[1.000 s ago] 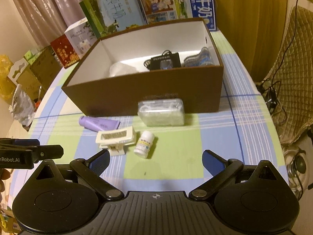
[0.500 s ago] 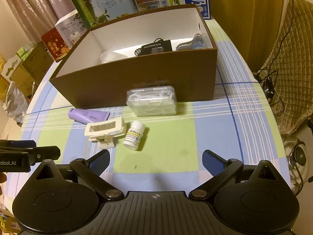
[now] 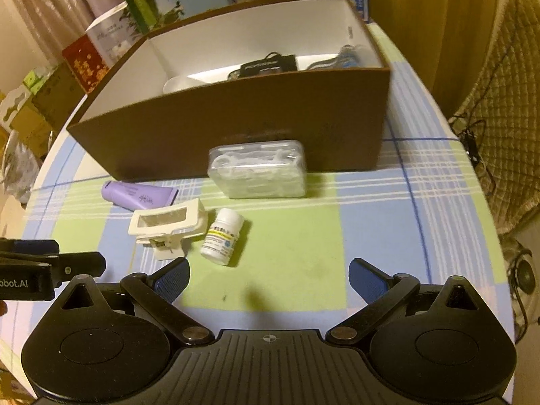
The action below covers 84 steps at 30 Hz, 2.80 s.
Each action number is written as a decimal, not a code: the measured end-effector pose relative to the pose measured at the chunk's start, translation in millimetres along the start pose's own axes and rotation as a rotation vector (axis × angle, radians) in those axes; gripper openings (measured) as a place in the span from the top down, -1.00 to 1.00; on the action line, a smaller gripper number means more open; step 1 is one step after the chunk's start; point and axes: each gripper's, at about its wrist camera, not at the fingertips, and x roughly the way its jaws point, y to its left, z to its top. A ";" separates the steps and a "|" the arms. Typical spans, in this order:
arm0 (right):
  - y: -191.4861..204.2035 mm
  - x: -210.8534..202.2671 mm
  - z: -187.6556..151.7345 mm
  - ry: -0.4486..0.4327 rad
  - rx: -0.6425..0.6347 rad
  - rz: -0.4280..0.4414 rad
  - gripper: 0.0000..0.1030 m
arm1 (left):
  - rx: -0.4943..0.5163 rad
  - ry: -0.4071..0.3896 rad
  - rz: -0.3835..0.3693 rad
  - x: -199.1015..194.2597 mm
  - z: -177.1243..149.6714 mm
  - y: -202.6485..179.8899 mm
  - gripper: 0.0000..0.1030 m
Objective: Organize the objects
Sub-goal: 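Move the right tool to the white pill bottle while the left tool approaches the white clip frame, then close the right tool on the pill bottle while the left tool grasps the white clip frame, then lift the pill bottle with the right tool while the left tool carries the clip frame toward the box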
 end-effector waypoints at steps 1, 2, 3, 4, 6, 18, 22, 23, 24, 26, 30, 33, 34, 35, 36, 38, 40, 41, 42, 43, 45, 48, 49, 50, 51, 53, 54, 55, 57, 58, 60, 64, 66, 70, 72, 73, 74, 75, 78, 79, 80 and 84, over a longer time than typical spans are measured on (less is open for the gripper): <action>3.3 4.0 0.2 0.001 -0.012 -0.002 -0.90 | -0.003 0.003 0.004 1.5 0.4 1.5 -0.75; 6.7 8.2 0.7 0.004 -0.024 -0.002 -0.90 | -0.005 0.005 0.008 2.9 0.8 2.8 -0.75; 9.4 11.5 0.6 0.004 -0.033 0.001 -0.89 | -0.008 0.008 0.013 4.7 1.2 4.2 -0.75; 12.6 15.4 0.8 0.006 -0.046 0.004 -0.81 | -0.010 0.010 0.016 6.1 1.5 5.2 -0.74; 19.6 22.8 1.2 0.006 -0.079 0.000 -0.57 | -0.015 0.011 0.018 8.2 2.0 7.7 -0.75; 35.3 55.5 6.9 0.025 -0.119 0.011 0.21 | -0.021 0.029 0.017 20.9 7.1 11.6 -0.75; 33.6 58.8 7.5 0.046 -0.132 0.009 0.53 | -0.018 0.031 0.005 26.0 9.8 8.0 -0.75; 32.2 57.5 7.4 0.046 -0.135 0.008 0.53 | -0.017 0.032 0.003 27.6 10.5 6.8 -0.75; 29.7 56.6 7.1 0.045 -0.136 0.002 0.53 | -0.016 0.034 0.001 29.3 11.0 5.5 -0.77; 23.4 54.7 6.2 0.045 -0.129 -0.008 0.53 | -0.010 0.038 -0.006 33.4 12.1 2.3 -0.78; 6.4 49.2 5.7 0.048 -0.093 -0.026 0.53 | 0.017 0.050 -0.012 44.0 15.6 -8.0 -0.81; -7.2 47.1 5.3 0.052 -0.068 -0.049 0.53 | 0.046 0.061 -0.014 54.9 18.2 -17.9 -0.86; -12.0 45.7 5.3 0.049 -0.058 -0.054 0.53 | 0.056 0.069 -0.012 59.0 19.4 -21.4 -0.86; -16.0 44.5 5.5 0.049 -0.052 -0.060 0.53 | 0.060 0.071 -0.014 61.5 20.4 -23.9 -0.86; -19.2 43.5 5.6 0.049 -0.048 -0.067 0.53 | 0.063 0.070 -0.014 63.3 21.7 -25.9 -0.86; -25.3 41.8 6.2 0.047 -0.035 -0.077 0.53 | 0.068 0.069 -0.010 67.3 25.0 -30.1 -0.86; -29.8 40.8 7.0 0.045 -0.026 -0.080 0.53 | 0.070 0.072 -0.006 71.3 28.6 -33.6 -0.86; -30.7 40.6 7.4 0.044 -0.023 -0.081 0.53 | 0.071 0.073 -0.003 73.4 30.9 -35.7 -0.86; -30.9 40.5 8.2 0.044 -0.022 -0.084 0.53 | 0.071 0.076 0.001 75.8 32.7 -38.0 -0.86; -30.5 41.1 8.8 0.044 -0.023 -0.086 0.53 | 0.069 0.078 0.003 78.1 34.5 -40.0 -0.86; -29.2 42.8 9.6 0.043 -0.027 -0.092 0.53 | 0.055 0.083 0.004 82.1 37.6 -43.0 -0.86; -28.3 45.9 10.4 0.041 -0.033 -0.095 0.52 | 0.022 0.090 0.015 88.0 41.3 -45.1 -0.86; -28.6 46.3 10.7 0.041 -0.033 -0.093 0.52 | 0.015 0.092 0.018 89.4 42.6 -44.8 -0.86; -28.7 46.9 11.0 0.040 -0.032 -0.092 0.50 | 0.007 0.091 0.022 90.7 43.3 -44.9 -0.86; -29.0 47.1 11.5 0.039 -0.032 -0.089 0.48 | 0.002 0.088 0.024 91.8 43.6 -45.1 -0.85; -29.9 47.9 11.7 0.037 -0.029 -0.083 0.30 | 0.001 0.078 0.028 92.5 43.5 -46.3 -0.80; -29.9 48.4 12.1 0.035 -0.026 -0.082 0.25 | 0.004 0.073 0.027 92.3 43.3 -46.6 -0.70; -29.7 49.0 12.1 0.033 -0.025 -0.083 0.20 | 0.009 0.071 0.025 91.9 42.8 -47.1 -0.69; -29.1 50.0 12.1 0.027 -0.026 -0.088 0.19 | 0.014 0.066 0.026 90.7 41.4 -46.5 -0.69; -28.4 50.8 12.6 0.026 -0.028 -0.090 0.19 | 0.016 0.064 0.026 90.1 40.8 -45.9 -0.69; -27.9 51.6 13.0 0.023 -0.033 -0.094 0.19 | 0.025 0.057 0.030 88.0 37.8 -44.0 -0.69; -27.8 52.9 13.2 0.021 -0.044 -0.096 0.26 | 0.029 0.059 0.033 82.6 28.9 -34.5 -0.69; -26.7 53.1 12.4 0.020 -0.058 -0.104 0.37 | 0.021 0.063 0.037 78.3 22.4 -26.3 -0.69; -23.6 52.6 9.4 0.024 -0.073 -0.095 0.52 | -0.013 0.071 0.052 68.8 8.0 -4.5 -0.69; -20.5 52.8 7.2 0.029 -0.081 -0.083 0.53 | -0.027 0.073 0.061 64.7 1.7 4.9 -0.69; -18.5 52.5 5.8 0.033 -0.088 -0.074 0.53 | -0.032 0.075 0.066 62.4 -1.7 9.6 -0.69; -15.9 51.9 3.9 0.039 -0.101 -0.063 0.53 | -0.038 0.076 0.071 60.1 -5.1 14.0 -0.69; -12.4 51.5 1.3 0.044 -0.116 -0.051 0.53 | -0.042 0.077 0.075 59.1 -6.5 17.9 -0.69; -0.1 50.5 -8.0 0.056 -0.169 -0.012 0.53 | -0.046 0.076 0.084 53.2 -16.1 28.2 -0.69; 4.4 49.6 -11.2 0.059 -0.184 -0.001 0.53 | -0.044 0.076 0.087 51.3 -19.1 30.8 -0.69; 8.4 48.7 -14.3 0.062 -0.195 0.010 0.52 | -0.041 0.076 0.090 49.3 -22.0 33.1 -0.69; 16.7 49.4 -20.8 0.066 -0.221 0.031 0.49 | -0.034 0.071 0.094 43.5 -30.2 36.9 -0.69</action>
